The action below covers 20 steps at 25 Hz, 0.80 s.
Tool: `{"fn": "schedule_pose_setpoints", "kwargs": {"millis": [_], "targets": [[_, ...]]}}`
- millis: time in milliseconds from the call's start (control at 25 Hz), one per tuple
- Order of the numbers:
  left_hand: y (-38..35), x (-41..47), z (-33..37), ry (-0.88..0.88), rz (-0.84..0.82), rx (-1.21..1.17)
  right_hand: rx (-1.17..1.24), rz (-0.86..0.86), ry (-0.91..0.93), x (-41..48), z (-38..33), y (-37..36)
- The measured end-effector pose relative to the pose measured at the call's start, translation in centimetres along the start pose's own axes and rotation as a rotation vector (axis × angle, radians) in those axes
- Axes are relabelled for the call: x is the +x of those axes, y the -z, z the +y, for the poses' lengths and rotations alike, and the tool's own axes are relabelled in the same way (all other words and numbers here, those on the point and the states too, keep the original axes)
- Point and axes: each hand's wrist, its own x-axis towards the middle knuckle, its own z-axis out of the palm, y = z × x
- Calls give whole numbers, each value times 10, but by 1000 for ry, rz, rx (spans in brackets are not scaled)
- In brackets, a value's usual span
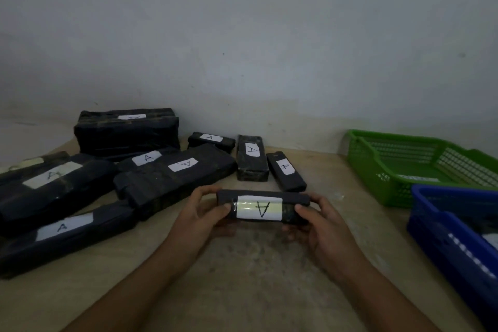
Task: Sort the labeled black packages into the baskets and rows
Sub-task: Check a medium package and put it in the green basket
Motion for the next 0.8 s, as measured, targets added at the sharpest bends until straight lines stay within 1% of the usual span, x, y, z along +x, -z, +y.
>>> {"fn": "schedule_pose_setpoints", "kwargs": {"millis": [80, 200, 320, 440, 520, 600, 640, 720, 800], "targets": [[-2, 0, -2, -9, -11, 62, -92, -55, 7, -2, 4, 7], [-4, 2, -1, -80, 30, 181, -204, -142, -1, -3, 7, 10], [-7, 2, -2, -86, -24, 156, -277, -113, 33, -2, 10, 8], [-5, 5, -2, -43, -107, 109, -325, -78, 93, 1, 9, 10], [-2, 6, -3, 3, -171, 69, -339, -91, 113, 4, 8, 13], [0, 8, -6, 4, -213, 83, -324, -114, 102, 6, 9, 14], [0, 10, -8, -15, -198, 127, -315, -124, 89, 7, 11, 13], [2, 14, -12, -54, -103, 223, -273, -141, 66, 8, 13, 13], [5, 17, -12, -71, -51, 247, -196, -171, 39, 12, 14, 14]]}}
